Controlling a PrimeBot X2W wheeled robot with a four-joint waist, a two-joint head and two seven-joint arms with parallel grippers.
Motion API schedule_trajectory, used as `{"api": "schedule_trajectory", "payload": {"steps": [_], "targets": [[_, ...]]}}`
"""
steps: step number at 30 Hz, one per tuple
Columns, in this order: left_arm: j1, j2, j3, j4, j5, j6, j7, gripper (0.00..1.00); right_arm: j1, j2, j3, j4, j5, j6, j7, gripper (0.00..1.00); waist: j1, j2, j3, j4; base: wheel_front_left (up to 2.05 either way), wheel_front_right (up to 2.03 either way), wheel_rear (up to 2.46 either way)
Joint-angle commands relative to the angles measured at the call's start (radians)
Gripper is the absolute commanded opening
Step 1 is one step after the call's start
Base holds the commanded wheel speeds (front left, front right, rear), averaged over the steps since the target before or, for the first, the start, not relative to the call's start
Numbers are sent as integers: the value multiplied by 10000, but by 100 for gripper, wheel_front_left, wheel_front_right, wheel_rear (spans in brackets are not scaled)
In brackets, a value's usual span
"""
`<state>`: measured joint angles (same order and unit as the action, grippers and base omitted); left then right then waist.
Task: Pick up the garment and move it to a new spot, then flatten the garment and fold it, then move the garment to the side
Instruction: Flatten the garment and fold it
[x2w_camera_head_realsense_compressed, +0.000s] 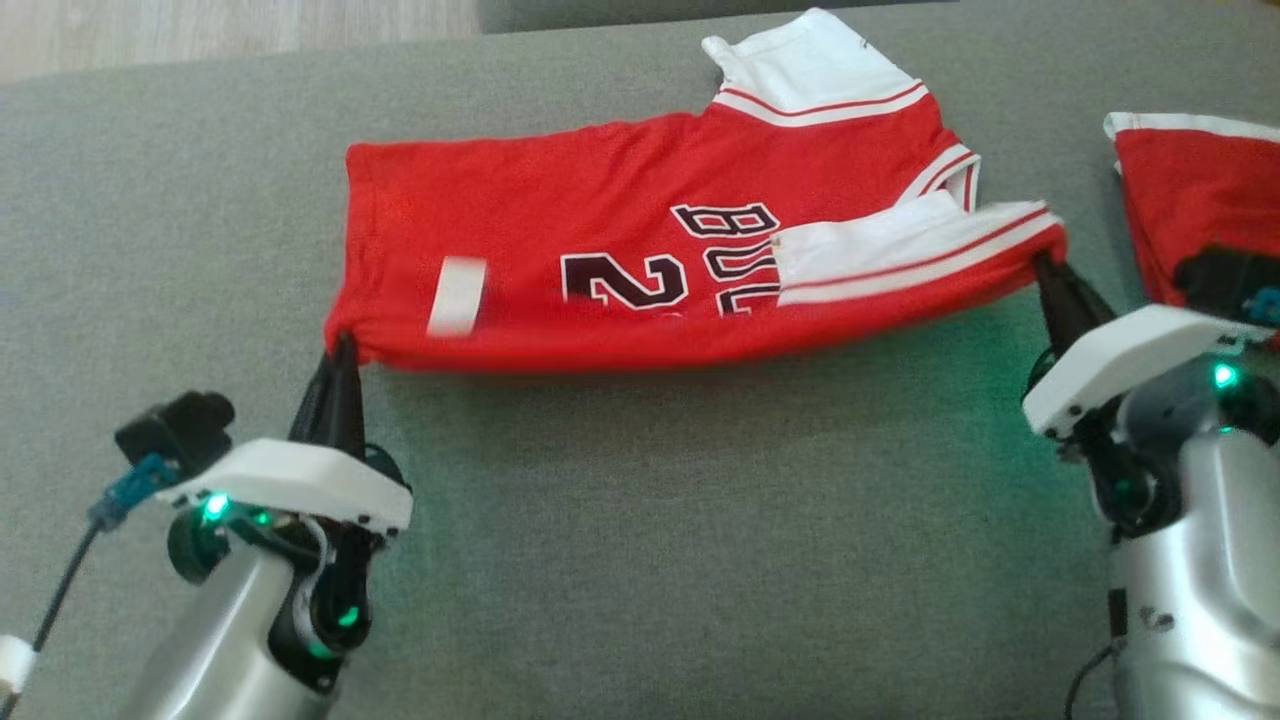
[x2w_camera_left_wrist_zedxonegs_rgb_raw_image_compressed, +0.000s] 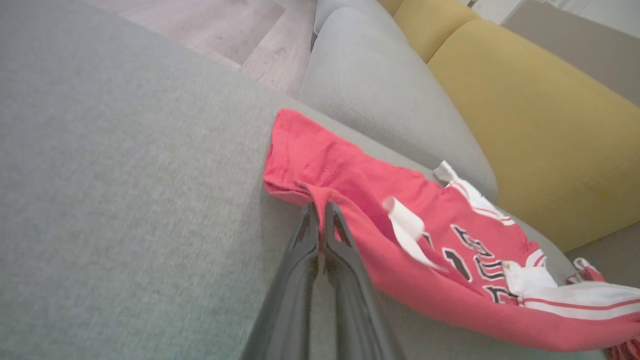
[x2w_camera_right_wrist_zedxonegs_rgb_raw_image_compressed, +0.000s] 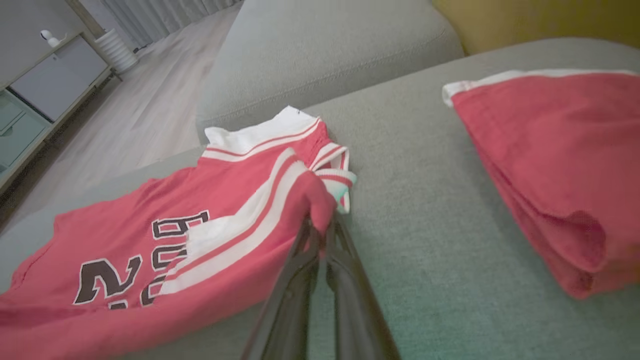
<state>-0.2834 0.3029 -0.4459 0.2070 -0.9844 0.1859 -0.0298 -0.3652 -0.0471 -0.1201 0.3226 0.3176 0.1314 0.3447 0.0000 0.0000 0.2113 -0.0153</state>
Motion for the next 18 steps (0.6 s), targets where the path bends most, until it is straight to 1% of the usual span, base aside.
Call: {"api": "schedule_trajectory", "payload": {"steps": [1, 3, 4, 7, 8, 10, 14, 18], "targets": [[-454, 438, 517, -659, 86, 116, 75, 0, -437, -32, 52, -691, -117, -7, 274, 0, 0, 0, -130, 20, 0, 0, 0], [-361, 577, 489, -990, 129, 168, 172, 0, -345, -32, -57, -1013, -191, -7, 560, 0, 0, 0, -209, 47, 0, 0, 0], [-112, 634, 400, -1349, 155, 251, 247, 0, -86, -33, -133, -1375, -235, -7, 780, 0, 0, 0, -275, 77, 0, 0, 0], [483, 661, 277, -1806, 138, 401, 270, 0, 565, -33, -252, -1959, -212, -7, 996, 0, 0, 0, -354, 126, 0, 0, 0], [483, 661, 277, -1806, 138, 401, 270, 0, 565, -33, -252, -1959, -212, -7, 996, 0, 0, 0, -354, 126, 0, 0, 0], [1229, 610, 192, -2102, 61, 566, 174, 0, 1461, -33, -433, -2682, -308, -7, 1071, 0, 0, 0, -416, 183, 0, 0, 0], [2196, 490, 204, -2232, -197, 644, -43, 0, 2741, -32, -628, -3640, -158, -7, 1090, 0, 0, 0, -442, 215, 0, 0, 0], [2879, 416, 187, -2166, -267, 748, -272, 0, 3861, -32, -735, -4200, 34, -7, 1124, 0, 0, 0, -420, 180, 0, 0, 0]]}}
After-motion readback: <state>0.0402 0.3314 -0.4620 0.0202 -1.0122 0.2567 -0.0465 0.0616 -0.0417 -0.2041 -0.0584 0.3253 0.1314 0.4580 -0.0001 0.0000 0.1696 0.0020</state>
